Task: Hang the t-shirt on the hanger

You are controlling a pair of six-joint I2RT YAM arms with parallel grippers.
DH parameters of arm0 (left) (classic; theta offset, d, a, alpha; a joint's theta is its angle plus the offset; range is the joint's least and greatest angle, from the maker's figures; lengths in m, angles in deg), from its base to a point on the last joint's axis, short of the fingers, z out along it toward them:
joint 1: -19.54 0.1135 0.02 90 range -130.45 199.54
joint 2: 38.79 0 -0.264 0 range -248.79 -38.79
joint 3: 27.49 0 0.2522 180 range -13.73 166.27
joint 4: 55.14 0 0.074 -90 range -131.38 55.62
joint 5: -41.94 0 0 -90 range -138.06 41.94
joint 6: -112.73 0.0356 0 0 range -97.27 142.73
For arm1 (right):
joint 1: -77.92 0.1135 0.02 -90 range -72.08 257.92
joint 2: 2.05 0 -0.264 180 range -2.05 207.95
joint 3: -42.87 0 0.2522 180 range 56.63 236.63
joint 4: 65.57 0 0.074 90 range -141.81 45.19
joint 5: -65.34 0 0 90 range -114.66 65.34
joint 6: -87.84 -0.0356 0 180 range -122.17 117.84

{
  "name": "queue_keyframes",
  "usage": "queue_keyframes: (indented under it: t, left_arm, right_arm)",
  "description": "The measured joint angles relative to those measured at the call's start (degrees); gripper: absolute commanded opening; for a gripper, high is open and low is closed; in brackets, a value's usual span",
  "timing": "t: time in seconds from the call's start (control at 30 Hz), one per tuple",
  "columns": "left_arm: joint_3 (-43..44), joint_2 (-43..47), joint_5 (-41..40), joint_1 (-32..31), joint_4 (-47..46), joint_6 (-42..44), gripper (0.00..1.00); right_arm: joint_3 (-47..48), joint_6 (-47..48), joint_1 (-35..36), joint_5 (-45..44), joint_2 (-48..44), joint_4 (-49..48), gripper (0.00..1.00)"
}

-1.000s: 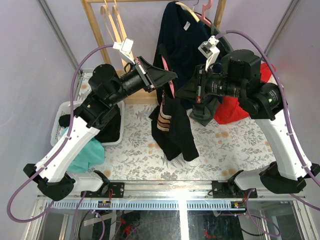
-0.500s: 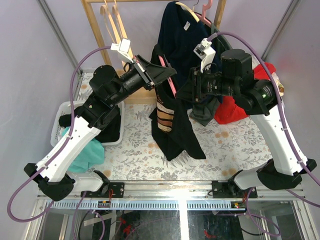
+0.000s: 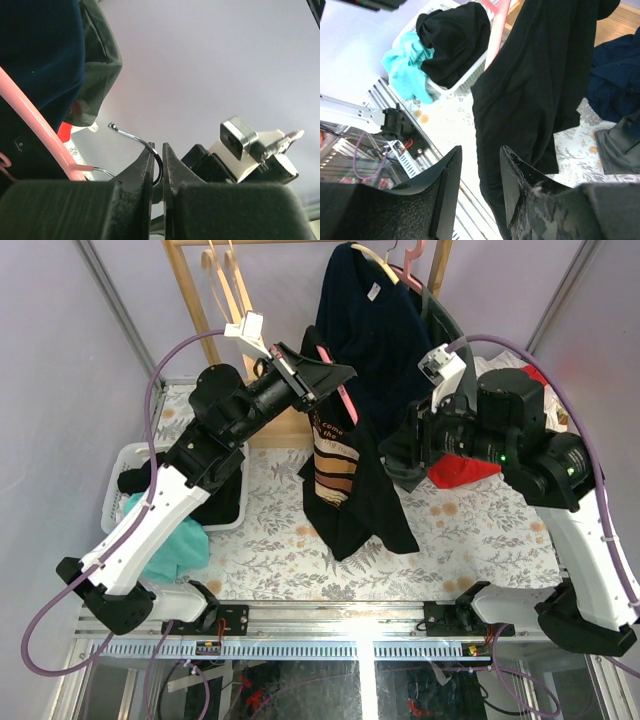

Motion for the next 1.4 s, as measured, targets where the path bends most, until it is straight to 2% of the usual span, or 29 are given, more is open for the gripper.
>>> queue_keyframes:
  t: [0.2,0.37,0.63,0.9,1.4]
  left_arm:
    - [1.5,-2.4,-0.6,0.0,-0.3,-0.6,0.0]
    - [2.3,-4.2,-1.1,0.0,-0.6,-1.2,0.0]
    - [2.7,-4.9,-2.1,0.0,-0.9,-1.5,0.0]
    - [3.8,-4.9,-2.6,0.3,-1.0,-1.5,0.0]
    - [6.3,-6.4,-2.5,0.3,-1.2,-1.9,0.0]
  right_arm:
    - [-3.1,3.3,1.0,-3.4,-1.7,0.3,0.49]
    - [-3.1,5.2,6.3,-8.5,-0.1,0.4,0.52]
    - [-3.0,6.6,12.8,-20.3,2.8,0.2,0.53]
    - [-3.0,8.2,14.4,-28.9,1.9,-0.3,0.53]
    - [-3.7,9.9,14.6,-31.5,3.1,-3.4,0.52]
